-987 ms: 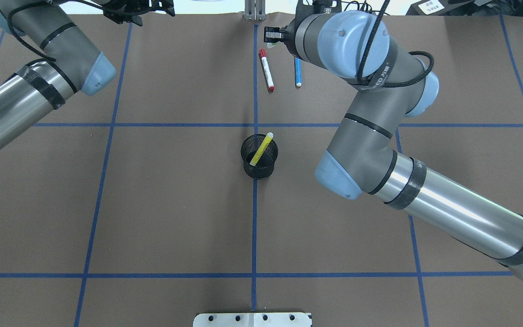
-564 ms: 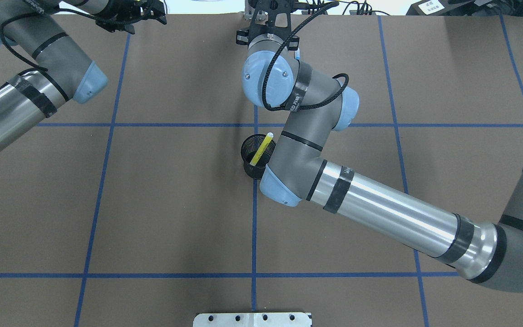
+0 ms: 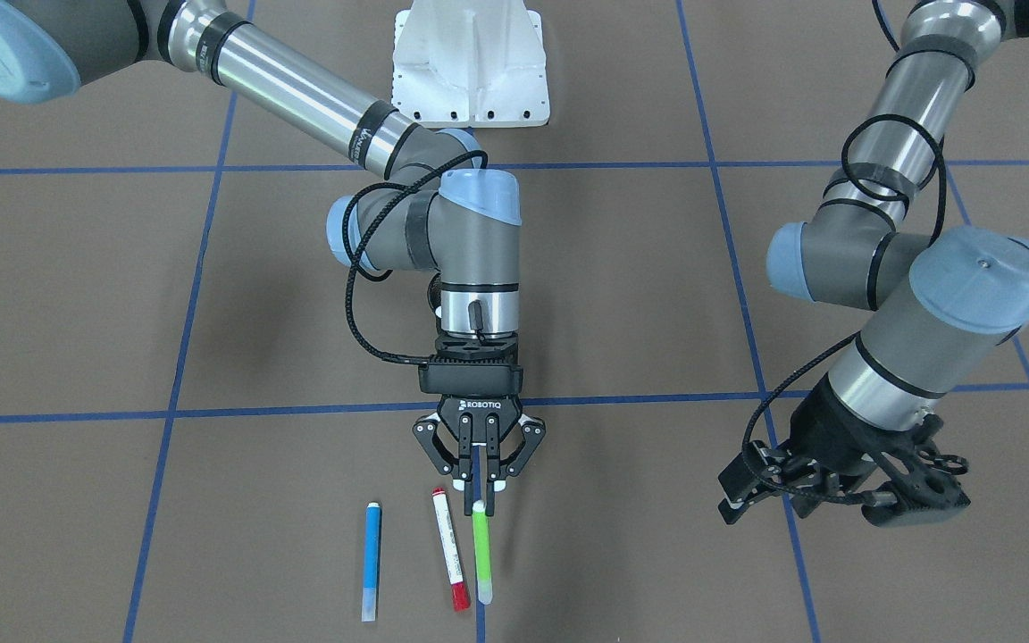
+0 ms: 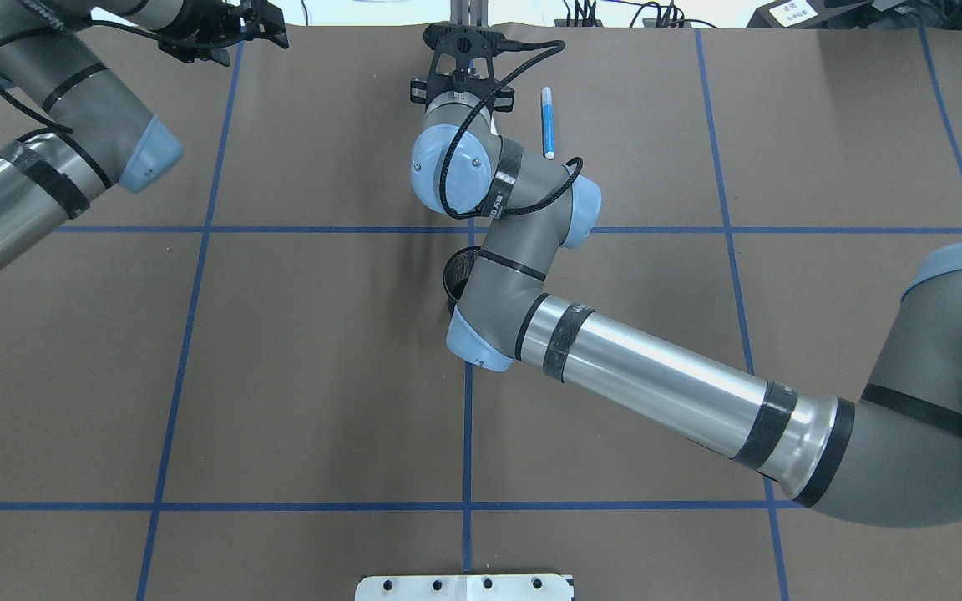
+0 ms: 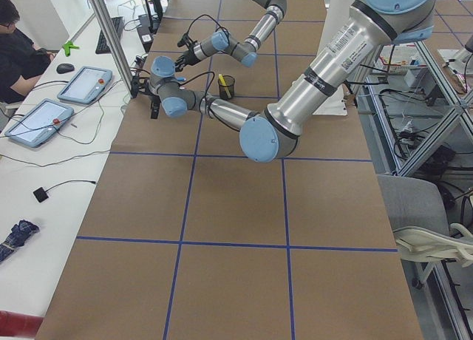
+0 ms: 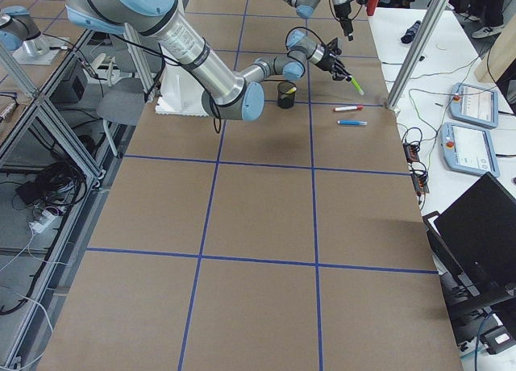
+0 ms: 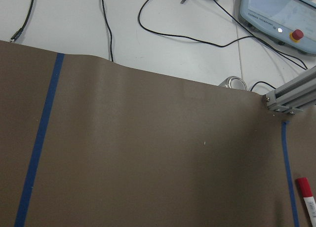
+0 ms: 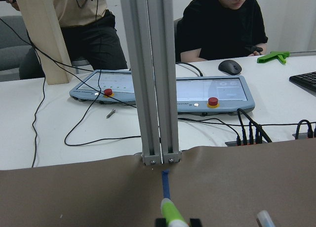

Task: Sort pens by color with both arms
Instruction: 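Set down the green highlighter with the right gripper while the left gripper approaches the cup, then lower the left gripper over the cup toward the yellow highlighter while the right arm withdraws, then close the left gripper on the yellow highlighter in the cup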

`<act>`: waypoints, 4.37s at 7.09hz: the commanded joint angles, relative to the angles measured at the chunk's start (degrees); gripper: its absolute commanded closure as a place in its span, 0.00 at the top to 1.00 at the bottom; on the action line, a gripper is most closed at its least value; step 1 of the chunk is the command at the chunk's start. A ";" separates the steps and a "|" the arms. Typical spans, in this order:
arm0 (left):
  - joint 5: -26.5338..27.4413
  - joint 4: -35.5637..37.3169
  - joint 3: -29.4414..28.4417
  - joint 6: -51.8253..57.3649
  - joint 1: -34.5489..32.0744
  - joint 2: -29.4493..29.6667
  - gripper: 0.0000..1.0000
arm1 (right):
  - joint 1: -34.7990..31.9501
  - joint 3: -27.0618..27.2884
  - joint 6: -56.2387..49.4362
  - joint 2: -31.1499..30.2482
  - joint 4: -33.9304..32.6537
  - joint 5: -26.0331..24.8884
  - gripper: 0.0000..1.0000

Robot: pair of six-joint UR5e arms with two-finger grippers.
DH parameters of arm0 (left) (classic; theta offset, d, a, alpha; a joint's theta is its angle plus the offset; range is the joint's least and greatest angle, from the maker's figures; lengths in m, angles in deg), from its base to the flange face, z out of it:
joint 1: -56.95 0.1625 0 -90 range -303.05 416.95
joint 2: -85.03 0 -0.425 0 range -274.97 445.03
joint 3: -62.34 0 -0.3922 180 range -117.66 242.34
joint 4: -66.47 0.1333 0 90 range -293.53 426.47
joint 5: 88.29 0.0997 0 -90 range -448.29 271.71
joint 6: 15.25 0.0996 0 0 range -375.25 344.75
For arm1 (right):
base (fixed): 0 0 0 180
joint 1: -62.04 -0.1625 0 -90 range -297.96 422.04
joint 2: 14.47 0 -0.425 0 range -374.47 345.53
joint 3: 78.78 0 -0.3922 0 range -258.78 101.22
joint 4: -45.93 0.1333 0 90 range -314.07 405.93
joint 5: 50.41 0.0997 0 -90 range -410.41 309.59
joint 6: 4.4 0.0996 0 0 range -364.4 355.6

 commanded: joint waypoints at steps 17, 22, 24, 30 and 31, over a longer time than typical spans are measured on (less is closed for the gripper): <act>-7.03 49.06 -1.28 10.77 15.51 27.75 1.00 | -31.75 16.60 -17.15 -11.76 -27.81 77.77 1.00; -6.85 55.91 -12.31 15.53 21.33 34.20 0.98 | -33.51 25.75 -19.34 -18.64 -39.42 81.85 1.00; -6.85 59.00 -11.96 15.53 22.02 34.55 0.94 | -33.60 25.84 -19.96 -18.91 -39.42 81.85 1.00; -1.40 58.83 -12.23 15.18 24.58 34.20 0.60 | -33.34 26.55 -20.84 -19.61 -39.33 81.85 1.00; -1.32 58.74 -12.14 15.01 24.58 34.11 0.54 | -33.25 26.55 -20.84 -19.61 -39.33 81.85 1.00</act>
